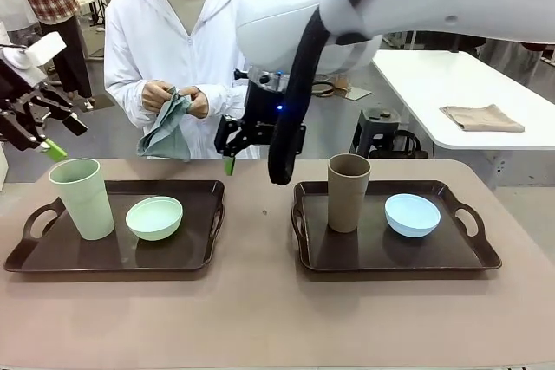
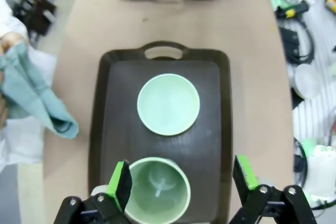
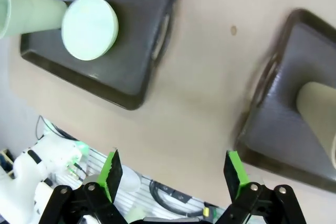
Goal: Set up a tray with a mat and arrange the tableware.
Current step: Pick up the Picnic Bowl and Reusable plastic cup from the Handle tray in front of the human's position and hold them in the air.
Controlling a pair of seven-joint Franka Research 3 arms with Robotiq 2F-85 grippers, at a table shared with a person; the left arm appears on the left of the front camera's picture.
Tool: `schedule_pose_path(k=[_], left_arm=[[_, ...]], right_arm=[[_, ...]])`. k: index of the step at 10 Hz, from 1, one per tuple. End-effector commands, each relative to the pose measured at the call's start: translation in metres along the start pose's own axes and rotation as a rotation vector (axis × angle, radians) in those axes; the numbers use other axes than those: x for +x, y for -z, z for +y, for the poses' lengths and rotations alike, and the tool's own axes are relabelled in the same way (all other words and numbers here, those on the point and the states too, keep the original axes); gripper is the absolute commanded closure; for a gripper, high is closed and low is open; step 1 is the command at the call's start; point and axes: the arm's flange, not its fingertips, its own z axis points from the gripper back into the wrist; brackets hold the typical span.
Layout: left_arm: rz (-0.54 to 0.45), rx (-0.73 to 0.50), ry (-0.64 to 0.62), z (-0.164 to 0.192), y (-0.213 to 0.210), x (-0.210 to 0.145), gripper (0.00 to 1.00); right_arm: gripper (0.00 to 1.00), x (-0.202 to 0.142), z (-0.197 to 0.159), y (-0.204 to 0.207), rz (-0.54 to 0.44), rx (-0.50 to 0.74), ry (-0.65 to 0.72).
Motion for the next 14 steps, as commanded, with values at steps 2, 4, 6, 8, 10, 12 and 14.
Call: schedule_pose_path(k=[2, 4, 6, 8, 10, 12, 14], left_arm=[[-0.013, 0.007, 0.021, 0.0, -0.004, -0.009, 0.0], [-0.013, 0.007, 0.021, 0.0, -0.004, -0.009, 0.0], [0.009, 0.009, 0.002, 0.0, -0.005, -0.007, 0.0], [-0.021, -0.06, 0.055, 0.026, -0.004, -0.028, 0.0], [-0.032, -0.066, 0.064, 0.044, -0.012, -0.058, 0.0], [-0.089, -0.071, 0.041, 0.056, -0.018, -0.081, 0.0], [-0.129, -0.073, 0.042, 0.061, -0.026, -0.104, 0.0]], right_arm=[[0.0, -0.009, -0.01, -0.005, -0.006, -0.009, 0.016], [0.0, -0.009, -0.01, -0.005, -0.006, -0.009, 0.016], [0.0, 0.006, -0.002, 0.005, -0.003, -0.055, 0.021], [0.0, 0.025, 0.017, 0.021, 0.008, -0.138, 0.061], [0.0, 0.041, 0.034, 0.035, 0.027, -0.133, 0.021], [0.0, 0.053, 0.05, 0.052, 0.039, -0.101, -0.012], [0.0, 0.062, 0.061, 0.063, 0.042, -0.078, -0.017]])
